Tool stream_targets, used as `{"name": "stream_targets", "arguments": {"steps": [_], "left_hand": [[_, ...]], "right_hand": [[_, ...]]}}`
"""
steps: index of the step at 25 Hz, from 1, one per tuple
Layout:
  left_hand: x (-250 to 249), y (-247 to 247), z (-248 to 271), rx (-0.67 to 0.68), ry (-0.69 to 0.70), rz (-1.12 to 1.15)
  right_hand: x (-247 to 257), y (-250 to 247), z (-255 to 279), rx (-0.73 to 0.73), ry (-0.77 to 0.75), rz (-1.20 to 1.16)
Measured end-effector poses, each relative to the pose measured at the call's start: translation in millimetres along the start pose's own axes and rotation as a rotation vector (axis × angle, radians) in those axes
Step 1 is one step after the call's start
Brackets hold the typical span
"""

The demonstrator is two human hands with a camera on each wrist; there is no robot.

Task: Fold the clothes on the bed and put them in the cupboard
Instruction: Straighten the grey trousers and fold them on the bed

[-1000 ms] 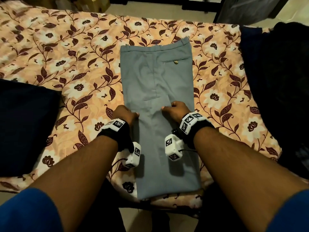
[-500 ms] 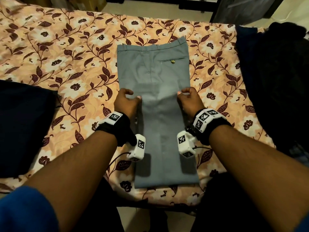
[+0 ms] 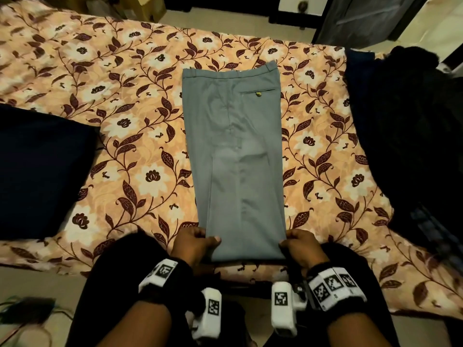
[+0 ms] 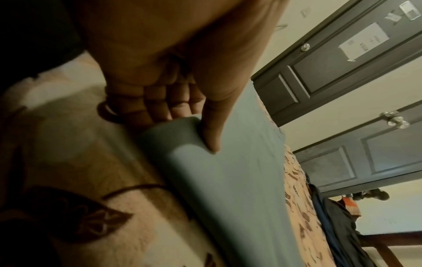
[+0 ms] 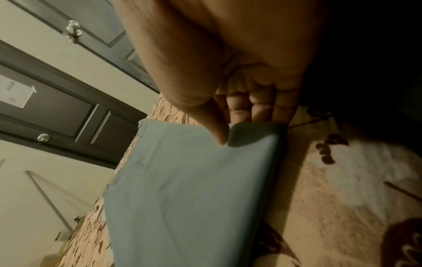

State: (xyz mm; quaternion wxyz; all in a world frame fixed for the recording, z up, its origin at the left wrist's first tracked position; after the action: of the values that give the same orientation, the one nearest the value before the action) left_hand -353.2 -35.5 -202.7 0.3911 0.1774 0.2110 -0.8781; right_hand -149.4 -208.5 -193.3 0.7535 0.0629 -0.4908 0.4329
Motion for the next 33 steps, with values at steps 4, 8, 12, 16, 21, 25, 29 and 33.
{"name": "stream_targets", "arguments": {"steps": [4,8,12,16,21,25,29,33], "left_hand": [[-6,-11,5,-0.089,0.120,-0.076],[-8,-9,5,-0.095,0.222,-0.185],[-3,-11,6,-0.143,0.224,-0.154],[-13,-14,28,-0.392,0.340,-0.203],[-38,65,52,-0.276,0.805,-0.642],[-20,80,11,-0.340,0.613,-0.964],[-10,55,-4,-0.479,0.534,-0.999],[-58,65,10,-0.514,0.688,-0.921]], "right_hand": [[-8,-7,-3,-0.029,0.024,-0.052],[-16,-16,0,-0.155,0.010,-0.154],[-9,-14,7,-0.140,-0.048,-0.015],[0,-16,12,-0.255,-0.135,0.084],[56,51,34,-0.174,-0.729,0.115],[38,87,4,0.056,-0.722,0.513],[5,42,-22,-0.094,-0.479,0.949],[34,33,-34,-0.250,-0.499,0.892]]}}
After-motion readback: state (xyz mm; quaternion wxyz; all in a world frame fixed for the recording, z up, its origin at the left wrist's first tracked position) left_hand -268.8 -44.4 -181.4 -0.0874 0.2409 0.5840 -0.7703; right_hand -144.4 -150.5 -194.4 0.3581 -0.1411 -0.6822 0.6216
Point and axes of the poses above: each hand's wrist, its own z-axis away from the middle knuckle, its own y-axis out of the palm, x = y × z, the point moved 6 cm from there along -z, towards the middle knuckle, and after that the axes turned 14 degrees about -y, right-handed, at the moved point
